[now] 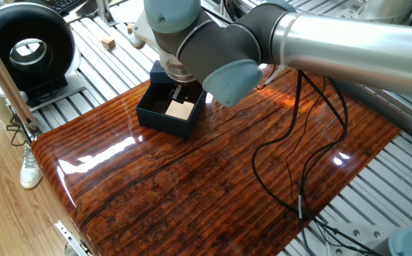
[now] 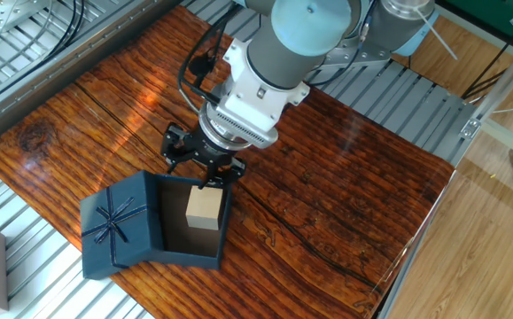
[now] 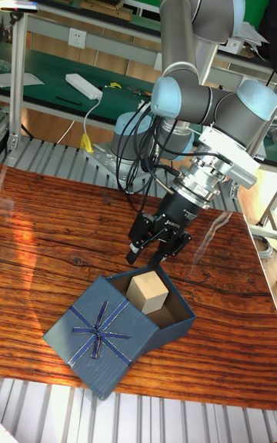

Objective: Cover the box

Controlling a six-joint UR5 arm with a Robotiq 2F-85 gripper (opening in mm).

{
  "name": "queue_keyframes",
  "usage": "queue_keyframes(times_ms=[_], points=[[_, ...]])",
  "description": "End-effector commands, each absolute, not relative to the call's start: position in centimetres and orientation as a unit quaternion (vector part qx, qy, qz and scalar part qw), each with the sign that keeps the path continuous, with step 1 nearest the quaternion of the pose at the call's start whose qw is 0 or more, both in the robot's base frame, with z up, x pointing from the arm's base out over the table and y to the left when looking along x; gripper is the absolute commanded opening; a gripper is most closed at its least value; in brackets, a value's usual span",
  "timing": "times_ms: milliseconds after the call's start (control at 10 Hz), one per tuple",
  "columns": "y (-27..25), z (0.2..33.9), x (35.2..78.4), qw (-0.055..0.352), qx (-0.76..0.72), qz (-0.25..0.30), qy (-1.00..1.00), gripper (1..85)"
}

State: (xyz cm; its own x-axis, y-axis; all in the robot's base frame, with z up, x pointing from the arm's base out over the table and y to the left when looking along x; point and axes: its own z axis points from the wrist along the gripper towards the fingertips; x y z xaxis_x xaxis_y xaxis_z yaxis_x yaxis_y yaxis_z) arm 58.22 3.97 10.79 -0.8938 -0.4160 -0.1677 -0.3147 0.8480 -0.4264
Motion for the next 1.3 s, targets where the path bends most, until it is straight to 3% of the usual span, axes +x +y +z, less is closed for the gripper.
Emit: queue_keyframes(times_ms=[0,200,500,900,1200], points=[[4.7,10.9,58.2,0.131,-0.21,-0.184,0.951,53.7],[3.8,11.7,59.3,0.142,-0.236,-0.212,0.938,48.7],[2.2,13.5,62.6,0.18,-0.288,-0.274,0.9,48.7],[2.7,12.6,65.7,0.219,-0.317,-0.269,0.883,48.7],[2.1,11.3,65.7,0.215,-0.323,-0.257,0.885,48.7]])
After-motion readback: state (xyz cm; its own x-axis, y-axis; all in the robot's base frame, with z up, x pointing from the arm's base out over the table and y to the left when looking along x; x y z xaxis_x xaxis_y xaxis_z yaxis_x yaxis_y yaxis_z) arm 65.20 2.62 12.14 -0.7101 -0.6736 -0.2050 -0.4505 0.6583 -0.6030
